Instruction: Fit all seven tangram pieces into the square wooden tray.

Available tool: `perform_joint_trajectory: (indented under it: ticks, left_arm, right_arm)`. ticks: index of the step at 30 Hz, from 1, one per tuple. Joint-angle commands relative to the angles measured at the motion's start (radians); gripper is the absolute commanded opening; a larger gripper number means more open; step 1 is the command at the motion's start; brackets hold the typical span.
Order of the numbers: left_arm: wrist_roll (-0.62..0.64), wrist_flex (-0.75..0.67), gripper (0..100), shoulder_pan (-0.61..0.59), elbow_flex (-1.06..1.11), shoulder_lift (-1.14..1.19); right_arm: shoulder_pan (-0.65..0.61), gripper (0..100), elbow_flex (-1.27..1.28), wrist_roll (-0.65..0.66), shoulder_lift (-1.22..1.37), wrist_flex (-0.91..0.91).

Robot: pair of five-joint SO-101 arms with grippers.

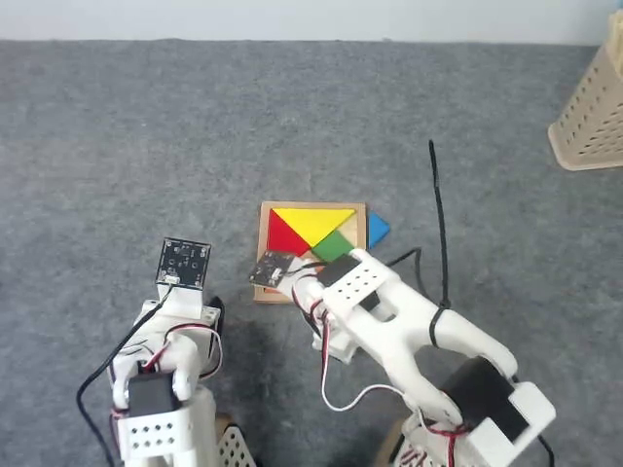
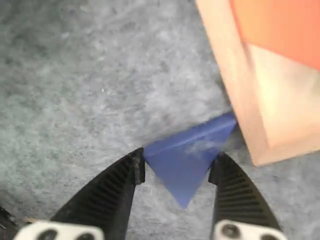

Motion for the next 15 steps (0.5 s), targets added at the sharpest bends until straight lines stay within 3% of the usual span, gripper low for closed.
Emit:
perform_joint_trajectory:
  ticks: [1,8,15]
  left_arm:
    - [-0.005,0.005,17,0.002,-0.012,-0.006]
    - [-0.005,0.005,17,0.002,-0.012,-0.006]
    - [-0.005,0.005,17,0.002,-0.012,-0.006]
  right_arm:
    - [0.021,16.9,-0.058,-0.014,-0.008,-0.012]
    - [0.044,16.8,-0.057,0.028,-0.018,0.028]
    - [0.101,8.0,-0.052,0.123,-0.147,0.120]
